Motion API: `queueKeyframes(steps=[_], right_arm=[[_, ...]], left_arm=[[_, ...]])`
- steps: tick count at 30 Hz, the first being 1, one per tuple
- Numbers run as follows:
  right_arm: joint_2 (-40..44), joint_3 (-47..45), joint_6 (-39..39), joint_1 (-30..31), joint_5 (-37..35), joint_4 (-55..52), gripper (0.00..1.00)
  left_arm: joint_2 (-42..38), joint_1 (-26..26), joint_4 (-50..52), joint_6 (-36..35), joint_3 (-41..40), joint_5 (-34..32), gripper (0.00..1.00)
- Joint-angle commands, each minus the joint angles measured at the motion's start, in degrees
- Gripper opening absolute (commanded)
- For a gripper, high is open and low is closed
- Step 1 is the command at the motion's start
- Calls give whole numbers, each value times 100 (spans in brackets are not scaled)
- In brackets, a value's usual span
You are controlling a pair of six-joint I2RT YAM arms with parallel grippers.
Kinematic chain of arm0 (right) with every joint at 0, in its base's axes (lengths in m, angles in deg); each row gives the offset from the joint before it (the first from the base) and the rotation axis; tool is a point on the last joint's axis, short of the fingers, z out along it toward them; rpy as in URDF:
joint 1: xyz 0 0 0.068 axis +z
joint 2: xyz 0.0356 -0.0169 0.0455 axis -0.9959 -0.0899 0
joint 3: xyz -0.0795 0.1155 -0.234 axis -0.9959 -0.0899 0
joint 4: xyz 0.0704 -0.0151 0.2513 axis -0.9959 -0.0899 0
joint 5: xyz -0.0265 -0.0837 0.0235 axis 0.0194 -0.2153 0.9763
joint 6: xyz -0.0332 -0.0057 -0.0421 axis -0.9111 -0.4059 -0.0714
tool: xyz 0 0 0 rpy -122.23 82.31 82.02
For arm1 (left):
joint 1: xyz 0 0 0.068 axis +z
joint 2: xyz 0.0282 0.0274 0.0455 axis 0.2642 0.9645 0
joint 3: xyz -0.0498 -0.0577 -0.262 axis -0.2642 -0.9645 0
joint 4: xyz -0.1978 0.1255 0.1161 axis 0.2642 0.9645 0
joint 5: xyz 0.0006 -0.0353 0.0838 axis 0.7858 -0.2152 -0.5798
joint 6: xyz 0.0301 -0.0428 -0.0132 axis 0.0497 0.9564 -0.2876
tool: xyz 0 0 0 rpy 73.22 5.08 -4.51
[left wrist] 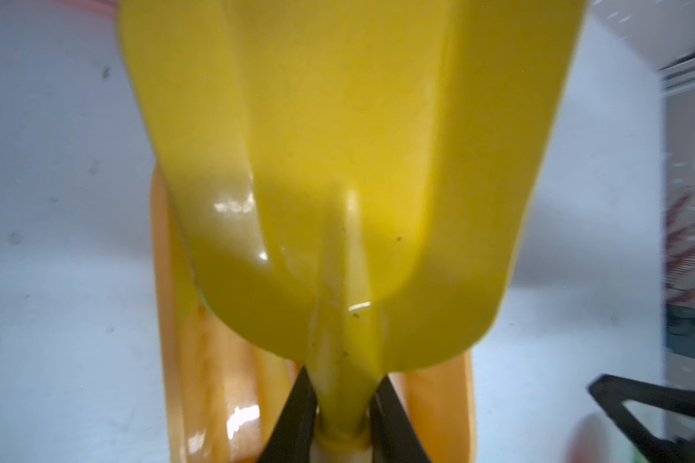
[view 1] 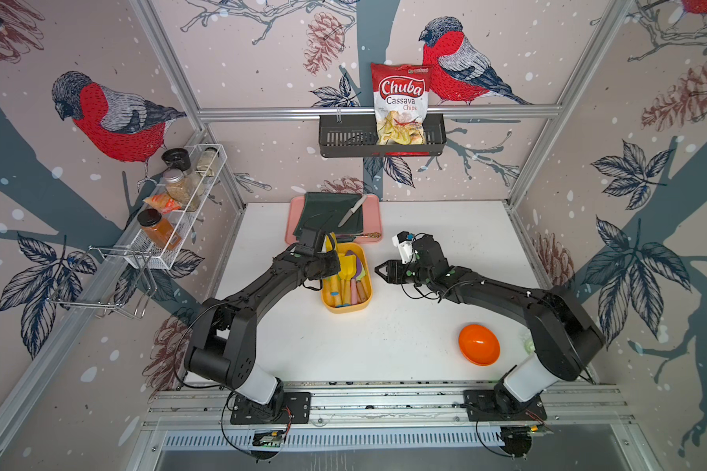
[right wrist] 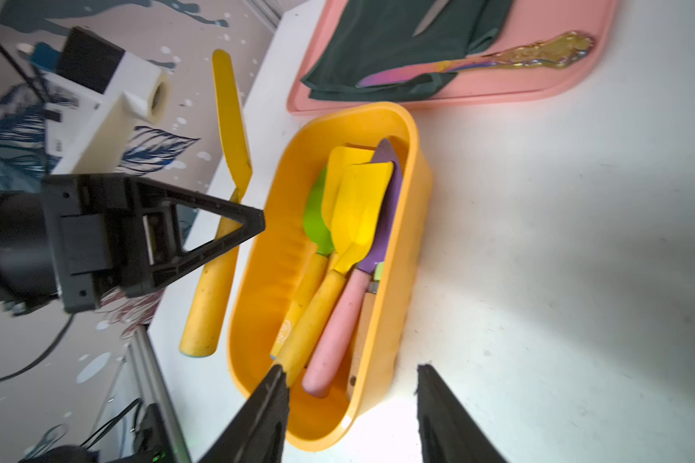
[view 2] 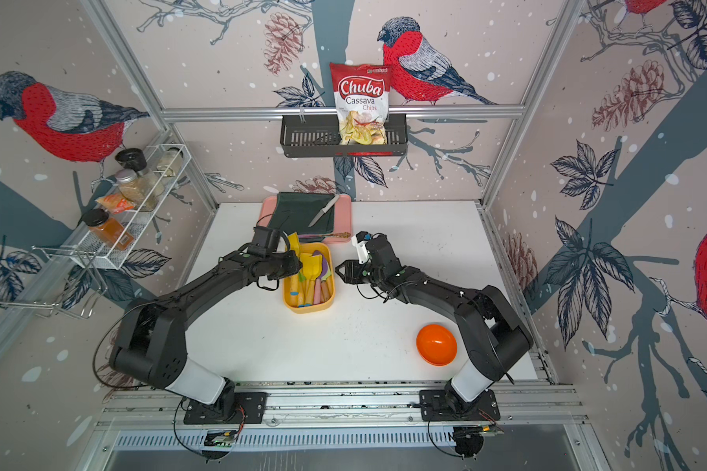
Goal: Take the shovel out of the storage box
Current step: Pick up the shovel from the storage box.
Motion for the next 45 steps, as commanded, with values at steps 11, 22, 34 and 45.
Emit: queueKeyframes(steps=[11,22,34,45], right_arm=[[-321,199,1284,36,3181,2533,62],[-879,1048,716,123,2830,1483,61],[-1276,1233,1174,129,2959,2028,24],[-711,1058,701,-118,2160,865,16]], left_arm=[[-77,152,-6286,2382,-1248,2909,0],[-230,102,-6548,2572,-1616,2721,0],[-188,74,-6812,2655,-1772,2774,0],[-592,221,-5993,2649,-1876,2248,99]])
